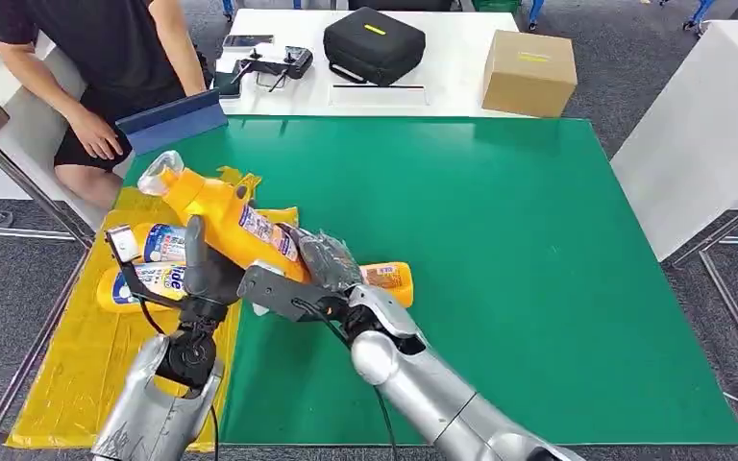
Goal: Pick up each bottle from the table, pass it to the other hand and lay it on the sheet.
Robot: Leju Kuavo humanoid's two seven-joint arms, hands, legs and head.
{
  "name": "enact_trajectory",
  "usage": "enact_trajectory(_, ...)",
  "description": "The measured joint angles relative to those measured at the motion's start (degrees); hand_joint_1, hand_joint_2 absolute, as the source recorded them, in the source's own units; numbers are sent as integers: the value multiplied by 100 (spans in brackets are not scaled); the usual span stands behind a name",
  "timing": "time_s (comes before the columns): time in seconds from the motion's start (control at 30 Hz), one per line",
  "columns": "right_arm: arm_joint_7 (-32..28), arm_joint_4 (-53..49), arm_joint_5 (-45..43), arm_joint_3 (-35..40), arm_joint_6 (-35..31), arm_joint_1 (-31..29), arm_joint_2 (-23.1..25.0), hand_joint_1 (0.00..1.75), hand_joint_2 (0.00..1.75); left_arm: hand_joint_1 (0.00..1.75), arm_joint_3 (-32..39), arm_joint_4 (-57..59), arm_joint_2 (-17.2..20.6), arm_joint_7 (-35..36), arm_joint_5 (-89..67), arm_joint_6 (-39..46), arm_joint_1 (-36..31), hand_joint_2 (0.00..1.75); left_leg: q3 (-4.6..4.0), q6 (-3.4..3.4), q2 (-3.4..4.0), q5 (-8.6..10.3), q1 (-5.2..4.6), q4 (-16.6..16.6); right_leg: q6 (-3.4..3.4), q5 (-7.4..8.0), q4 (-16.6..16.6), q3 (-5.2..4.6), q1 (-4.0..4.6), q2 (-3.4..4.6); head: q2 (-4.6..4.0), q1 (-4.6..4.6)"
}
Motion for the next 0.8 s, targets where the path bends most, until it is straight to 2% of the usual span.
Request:
enact_trajectory(0.47,-18,-74,192,-205,-44,107,-269,175,175,0,-85,7,-37,53,-9,-15,-33,175,-1,0,1,0,-2,2,2,2,0,1,0,1,0,0)
enact_trajectory(0.8,9,-70,380,-190,220,311,-64,175,175,0,-55,59,-20,-94,68,-24,-17,175,-2,-1,1,1,2,0,1,1,2,0,1,1,0,0)
